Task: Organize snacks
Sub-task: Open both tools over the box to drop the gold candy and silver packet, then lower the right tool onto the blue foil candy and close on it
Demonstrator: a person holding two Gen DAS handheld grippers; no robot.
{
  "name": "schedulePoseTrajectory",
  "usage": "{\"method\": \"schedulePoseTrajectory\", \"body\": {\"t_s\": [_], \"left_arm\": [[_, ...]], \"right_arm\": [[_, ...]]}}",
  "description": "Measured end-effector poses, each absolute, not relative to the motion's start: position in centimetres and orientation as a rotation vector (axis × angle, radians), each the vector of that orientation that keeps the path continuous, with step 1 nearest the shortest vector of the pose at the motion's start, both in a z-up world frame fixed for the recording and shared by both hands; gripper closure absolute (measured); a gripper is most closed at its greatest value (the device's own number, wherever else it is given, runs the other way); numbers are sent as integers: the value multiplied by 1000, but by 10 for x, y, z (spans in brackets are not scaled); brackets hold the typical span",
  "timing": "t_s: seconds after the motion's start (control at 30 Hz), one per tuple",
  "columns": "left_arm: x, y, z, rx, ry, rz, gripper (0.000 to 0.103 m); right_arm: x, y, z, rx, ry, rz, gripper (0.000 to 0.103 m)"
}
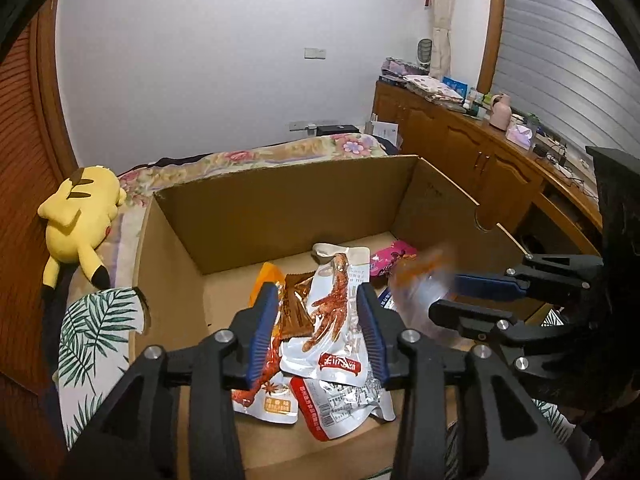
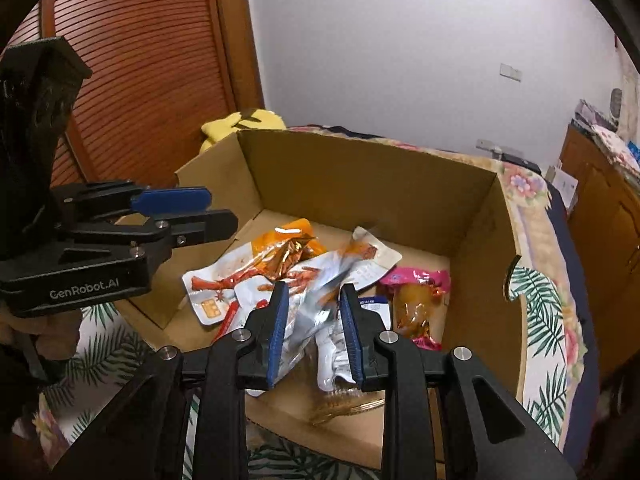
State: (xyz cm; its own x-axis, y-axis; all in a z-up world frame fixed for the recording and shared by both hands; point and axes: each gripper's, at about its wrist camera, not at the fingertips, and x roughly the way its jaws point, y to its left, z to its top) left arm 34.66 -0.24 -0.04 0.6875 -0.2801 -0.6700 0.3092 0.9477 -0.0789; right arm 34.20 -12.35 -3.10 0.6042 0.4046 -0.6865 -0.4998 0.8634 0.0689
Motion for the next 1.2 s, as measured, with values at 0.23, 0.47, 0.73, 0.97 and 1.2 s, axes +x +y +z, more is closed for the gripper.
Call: {"method": "schedulePoseTrajectory", "body": {"t_s": [0.23, 0.47, 0.73, 0.97, 1.2], "left_arm": [[341, 3, 4, 52, 747, -290, 56], [330, 10, 12, 53, 755, -258, 53], [310, 17, 18, 75, 747, -219, 52], [282, 15, 27, 125, 663, -184, 52], [255, 6, 24, 157, 644, -188, 52]], "right_arm": [[335, -127, -27, -118, 749, 512, 70], [312, -134, -11, -108, 710, 509, 69], [272, -139, 3, -98, 668, 513, 67], [235, -141, 1, -101, 674, 541, 63], [213, -145, -31, -109, 739, 544, 62]]}}
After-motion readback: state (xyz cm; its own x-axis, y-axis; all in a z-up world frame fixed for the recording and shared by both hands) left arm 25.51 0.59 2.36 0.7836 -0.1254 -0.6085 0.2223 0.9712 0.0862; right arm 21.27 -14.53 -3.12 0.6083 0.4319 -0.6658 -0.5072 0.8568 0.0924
